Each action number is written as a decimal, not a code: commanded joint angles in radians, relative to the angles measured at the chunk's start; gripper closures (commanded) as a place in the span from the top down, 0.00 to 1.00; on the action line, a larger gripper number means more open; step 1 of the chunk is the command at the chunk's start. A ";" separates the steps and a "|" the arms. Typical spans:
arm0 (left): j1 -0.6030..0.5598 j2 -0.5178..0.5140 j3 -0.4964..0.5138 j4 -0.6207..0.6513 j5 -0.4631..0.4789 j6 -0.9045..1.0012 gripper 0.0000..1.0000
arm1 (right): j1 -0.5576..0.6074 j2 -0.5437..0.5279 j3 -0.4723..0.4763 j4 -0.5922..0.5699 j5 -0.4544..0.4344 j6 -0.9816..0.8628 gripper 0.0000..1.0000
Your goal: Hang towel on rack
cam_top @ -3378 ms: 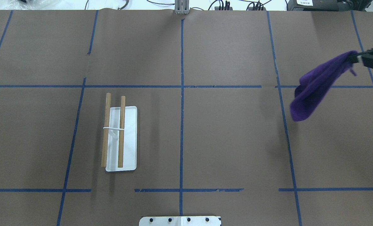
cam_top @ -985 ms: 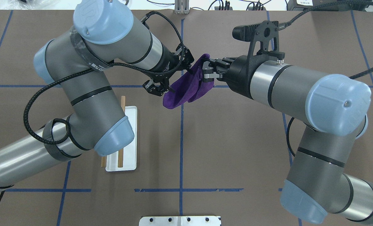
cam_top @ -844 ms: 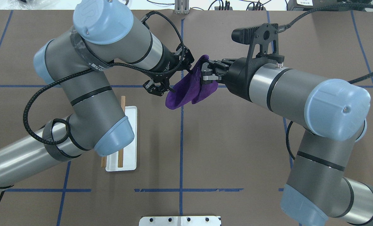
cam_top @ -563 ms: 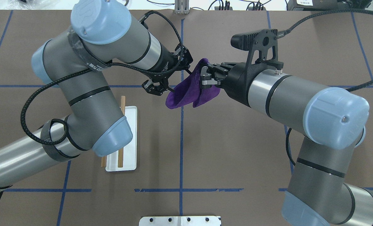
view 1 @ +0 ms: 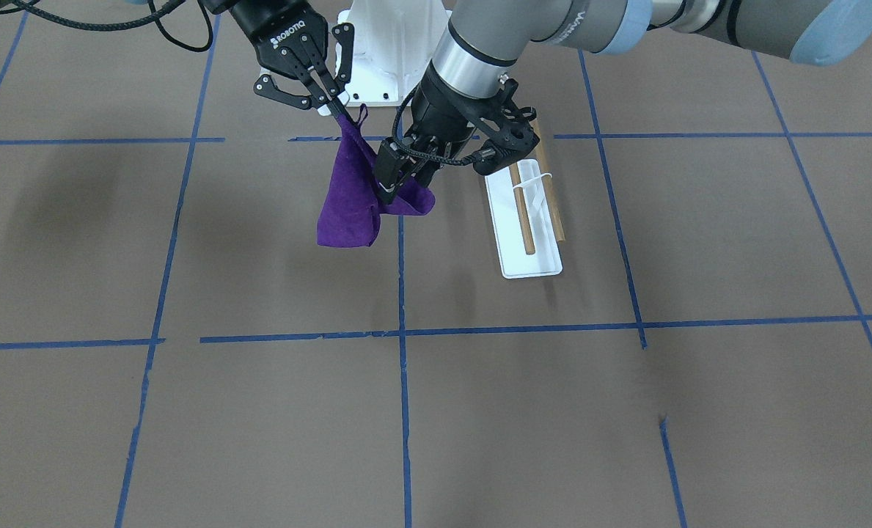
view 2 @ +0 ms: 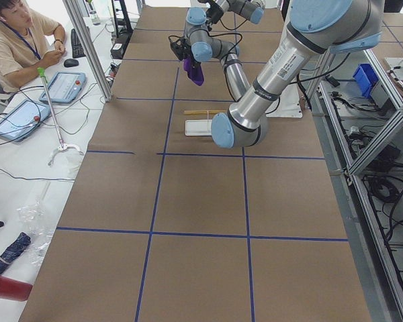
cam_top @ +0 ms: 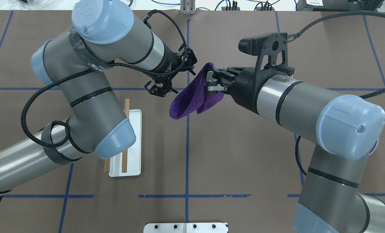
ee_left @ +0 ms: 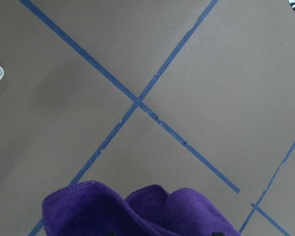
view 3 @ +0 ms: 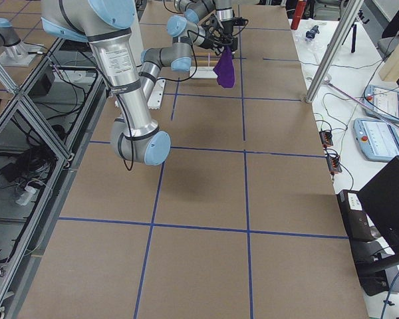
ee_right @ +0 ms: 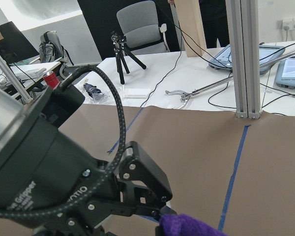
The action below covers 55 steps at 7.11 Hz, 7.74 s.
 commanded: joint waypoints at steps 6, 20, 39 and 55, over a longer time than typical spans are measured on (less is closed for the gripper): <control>0.005 0.022 -0.003 -0.015 0.000 0.008 0.09 | -0.008 0.010 0.000 0.000 -0.001 0.000 0.00; -0.013 0.312 -0.240 -0.009 -0.003 0.460 0.00 | 0.356 -0.023 0.002 -0.602 0.656 -0.172 1.00; -0.552 0.858 -0.035 -0.173 -0.453 1.447 1.00 | 1.041 -0.484 -0.412 -0.695 0.918 -1.101 1.00; -0.874 0.924 0.035 0.141 -0.345 2.072 1.00 | 1.049 -0.484 -0.404 -0.693 0.920 -1.063 1.00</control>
